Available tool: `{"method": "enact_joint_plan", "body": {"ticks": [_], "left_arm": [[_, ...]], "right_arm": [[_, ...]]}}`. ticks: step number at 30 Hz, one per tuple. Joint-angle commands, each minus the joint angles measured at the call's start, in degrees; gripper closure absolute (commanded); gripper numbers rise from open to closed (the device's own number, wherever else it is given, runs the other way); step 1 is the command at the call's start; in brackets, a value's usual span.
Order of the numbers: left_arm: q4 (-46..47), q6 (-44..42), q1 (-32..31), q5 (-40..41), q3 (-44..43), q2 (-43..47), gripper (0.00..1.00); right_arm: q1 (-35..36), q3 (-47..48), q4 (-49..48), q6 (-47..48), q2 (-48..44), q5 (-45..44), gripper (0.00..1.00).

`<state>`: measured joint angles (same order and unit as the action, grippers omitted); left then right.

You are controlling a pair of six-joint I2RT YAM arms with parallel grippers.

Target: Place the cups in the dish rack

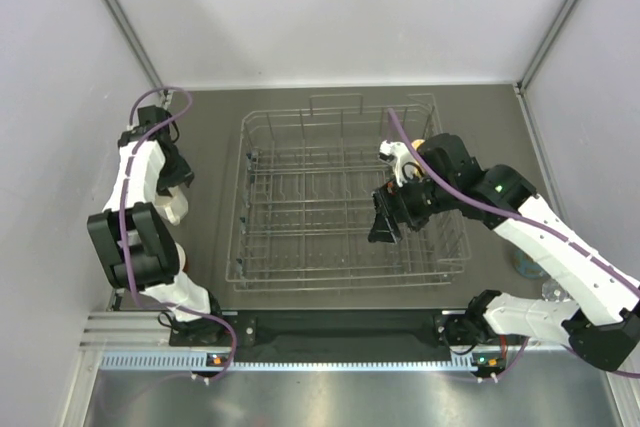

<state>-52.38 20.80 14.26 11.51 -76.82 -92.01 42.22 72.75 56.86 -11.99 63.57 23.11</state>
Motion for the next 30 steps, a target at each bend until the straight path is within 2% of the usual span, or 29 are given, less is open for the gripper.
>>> {"method": "enact_joint_plan", "body": {"ticks": [1, 10, 11, 13, 16, 17, 22, 30], "left_arm": [[3.6, -0.8, 0.5, 1.5, 0.8, -1.5, 0.50], [4.7, -1.5, 0.6, 2.6, 1.1, -5.5, 0.66], [4.7, -1.4, 0.6, 2.7, 1.0, -5.6, 0.71], [4.8, -0.7, 0.6, 3.1, 1.0, -6.2, 0.76], [4.4, 0.1, 0.7, 3.8, 0.4, -6.9, 0.96], [3.3, 1.0, 0.6, 3.5, -1.6, -7.3, 1.00], [-1.9, 8.4, 0.5, 0.1, -9.1, -6.9, 1.00], [0.7, 19.4, -2.6, -13.8, -20.5, 3.0, 1.00]], "right_arm": [[-0.2, 1.7, 1.1, 0.3, -0.9, -1.6, 0.15], [-0.7, 3.4, 2.0, -1.6, -0.8, -5.8, 0.15], [-0.8, 3.5, 2.0, -1.8, -0.7, -6.1, 0.15], [-0.8, 3.9, 1.9, -2.5, -0.6, -6.5, 0.15], [-0.9, 4.2, 1.9, -3.4, -0.2, -7.3, 0.15], [-0.9, 4.2, 1.8, -3.7, -0.2, -7.5, 0.15], [-0.9, 3.8, 1.3, -4.4, 0.3, -8.2, 0.15], [-1.7, 7.0, 2.2, -4.4, 3.5, -8.5, 0.15]]}}
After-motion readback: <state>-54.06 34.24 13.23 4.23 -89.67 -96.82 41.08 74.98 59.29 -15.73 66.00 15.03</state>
